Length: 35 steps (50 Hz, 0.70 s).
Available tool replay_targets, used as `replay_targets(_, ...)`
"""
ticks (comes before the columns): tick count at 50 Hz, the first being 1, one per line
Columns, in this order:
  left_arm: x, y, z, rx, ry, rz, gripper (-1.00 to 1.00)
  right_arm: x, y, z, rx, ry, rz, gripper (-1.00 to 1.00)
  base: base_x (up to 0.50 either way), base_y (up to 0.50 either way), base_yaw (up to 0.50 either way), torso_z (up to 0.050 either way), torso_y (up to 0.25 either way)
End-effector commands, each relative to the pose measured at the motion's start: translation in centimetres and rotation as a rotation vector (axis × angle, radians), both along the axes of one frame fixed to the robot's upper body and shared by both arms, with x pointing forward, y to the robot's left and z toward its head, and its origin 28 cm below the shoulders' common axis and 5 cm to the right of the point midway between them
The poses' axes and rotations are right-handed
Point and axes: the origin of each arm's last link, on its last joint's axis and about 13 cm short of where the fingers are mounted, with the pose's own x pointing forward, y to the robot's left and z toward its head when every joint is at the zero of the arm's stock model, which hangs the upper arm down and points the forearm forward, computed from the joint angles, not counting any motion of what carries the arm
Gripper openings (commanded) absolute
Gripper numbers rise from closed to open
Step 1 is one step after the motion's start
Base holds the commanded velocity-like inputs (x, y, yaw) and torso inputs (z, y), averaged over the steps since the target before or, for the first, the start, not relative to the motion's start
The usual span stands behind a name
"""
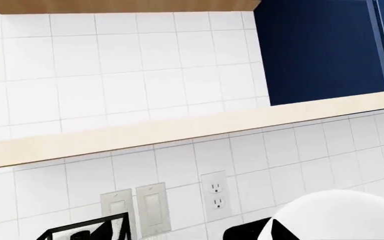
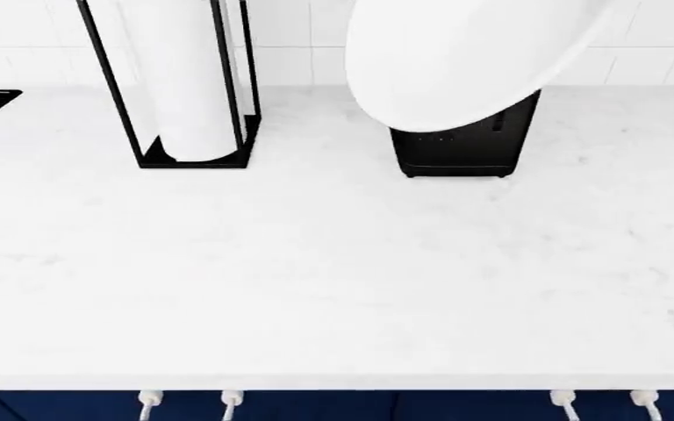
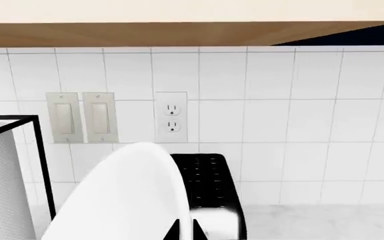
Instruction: Place the two vegetables and bowl onto the tray for setting up a vegetable dip station.
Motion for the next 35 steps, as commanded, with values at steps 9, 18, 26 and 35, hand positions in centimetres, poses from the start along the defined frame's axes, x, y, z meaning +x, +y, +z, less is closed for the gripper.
replay_targets(9,-0.02,0.04,0.10,-0.002,-0.003,0.002,1.00,-0.08,-0.02,0.25,0.000,-0.016,-0.003,-1.00,0.00,0.50,0.00,0.001,0.000)
replay_targets(18,-0.05,0.04,0.06,-0.001,-0.003,0.002,1.00,-0.10,0.04,0.19,-0.002,-0.017,-0.001,-1.00,0.00,0.50,0.00,0.000,0.000)
replay_targets(26,-0.07,-0.05,0.13,-0.002,-0.002,0.001,1.00,-0.06,-0.03,0.13,-0.005,-0.015,-0.001,-1.00,0.00,0.50,0.00,0.000,0.000)
replay_targets(35,-0.14,0.03,0.11,-0.002,0.000,-0.001,1.00,-0.09,0.00,0.11,-0.007,-0.014,-0.002,-1.00,0.00,0.50,0.00,0.000,0.000)
